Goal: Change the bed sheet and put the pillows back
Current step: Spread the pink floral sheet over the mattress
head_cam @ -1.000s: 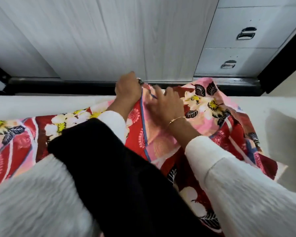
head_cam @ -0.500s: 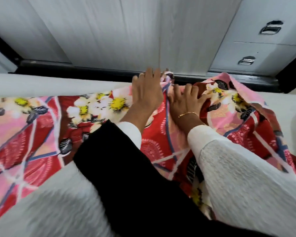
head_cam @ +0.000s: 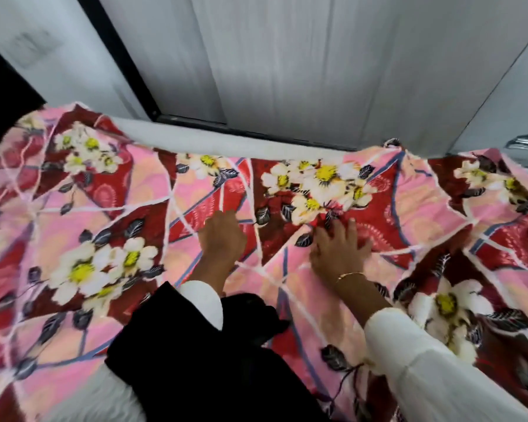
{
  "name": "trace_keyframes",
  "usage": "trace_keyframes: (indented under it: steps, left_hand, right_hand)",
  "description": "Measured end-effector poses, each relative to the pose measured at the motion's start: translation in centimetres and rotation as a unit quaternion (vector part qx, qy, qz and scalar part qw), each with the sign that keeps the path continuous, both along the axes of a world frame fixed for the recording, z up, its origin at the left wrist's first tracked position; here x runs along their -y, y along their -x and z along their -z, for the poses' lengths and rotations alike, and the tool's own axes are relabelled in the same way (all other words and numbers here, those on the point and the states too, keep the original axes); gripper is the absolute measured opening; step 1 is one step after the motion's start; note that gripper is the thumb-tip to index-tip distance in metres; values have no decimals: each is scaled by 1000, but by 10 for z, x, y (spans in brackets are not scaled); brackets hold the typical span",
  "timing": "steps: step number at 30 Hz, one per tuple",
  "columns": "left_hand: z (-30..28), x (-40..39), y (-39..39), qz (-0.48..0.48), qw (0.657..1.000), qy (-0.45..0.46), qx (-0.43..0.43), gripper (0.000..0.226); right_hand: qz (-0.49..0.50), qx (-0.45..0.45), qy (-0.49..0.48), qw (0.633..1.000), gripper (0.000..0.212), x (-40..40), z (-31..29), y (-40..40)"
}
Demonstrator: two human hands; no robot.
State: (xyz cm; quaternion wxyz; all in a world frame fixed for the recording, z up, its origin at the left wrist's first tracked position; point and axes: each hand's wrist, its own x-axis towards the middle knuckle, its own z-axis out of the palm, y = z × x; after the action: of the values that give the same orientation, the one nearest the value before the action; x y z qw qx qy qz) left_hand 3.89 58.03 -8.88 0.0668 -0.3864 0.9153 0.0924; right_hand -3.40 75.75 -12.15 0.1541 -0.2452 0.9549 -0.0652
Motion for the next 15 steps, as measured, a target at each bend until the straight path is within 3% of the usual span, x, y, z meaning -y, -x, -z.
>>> trace_keyframes:
  steps: [4,7,11,15]
  left_hand:
    - [4,30,-70,13,1000,-15,15,36]
    - [10,68,-107,39,995,-20,86,44]
    - [8,130,-125,40,997,-7,67,46]
    - [9,196,-110,32,999,-2,20,53]
  right_hand:
    - [-81,17,-37,996,53,33,5,-62]
    - [-69,3,-54,996,51,60,6,-82]
    - [-92,-79,0,993,44,117,2,-88]
    - [-98,-45,105,989,36,192,-1,-80]
